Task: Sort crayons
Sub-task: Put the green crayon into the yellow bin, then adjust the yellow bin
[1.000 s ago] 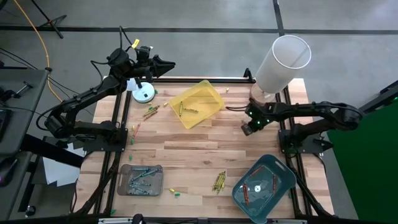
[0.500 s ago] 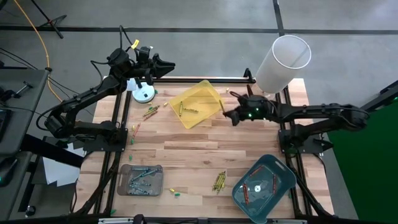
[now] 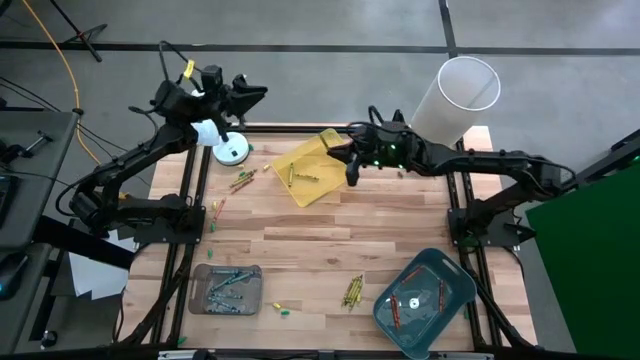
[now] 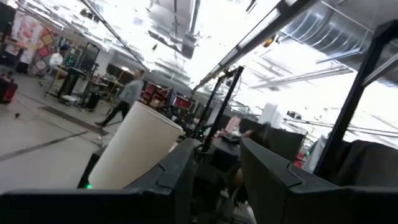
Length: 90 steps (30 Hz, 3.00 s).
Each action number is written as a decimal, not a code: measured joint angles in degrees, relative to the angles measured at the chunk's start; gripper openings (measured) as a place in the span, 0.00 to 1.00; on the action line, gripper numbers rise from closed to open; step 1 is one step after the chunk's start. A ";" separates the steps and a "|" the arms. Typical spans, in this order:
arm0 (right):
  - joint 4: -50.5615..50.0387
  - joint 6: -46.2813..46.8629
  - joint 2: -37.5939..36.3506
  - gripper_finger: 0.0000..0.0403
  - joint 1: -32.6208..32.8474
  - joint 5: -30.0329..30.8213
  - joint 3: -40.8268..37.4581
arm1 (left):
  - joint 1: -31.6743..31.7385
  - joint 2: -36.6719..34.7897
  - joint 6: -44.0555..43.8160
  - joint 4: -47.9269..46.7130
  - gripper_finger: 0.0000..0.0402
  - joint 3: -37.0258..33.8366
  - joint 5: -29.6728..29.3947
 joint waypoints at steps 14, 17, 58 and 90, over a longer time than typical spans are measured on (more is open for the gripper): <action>1.25 6.13 15.78 0.00 -3.53 -14.98 4.92 | -1.24 -0.77 1.81 -6.42 0.29 0.00 0.00; -2.64 9.50 21.62 0.00 -4.40 -14.80 9.32 | -2.11 -0.79 3.30 -7.76 0.29 0.00 -0.52; -43.35 5.37 39.60 0.38 -14.15 0.59 32.31 | -3.22 -0.79 4.92 -9.00 0.29 -0.04 -0.90; -65.95 2.06 30.67 0.00 -8.21 2.17 23.27 | -3.14 -0.79 7.95 -13.86 0.29 -0.04 -0.20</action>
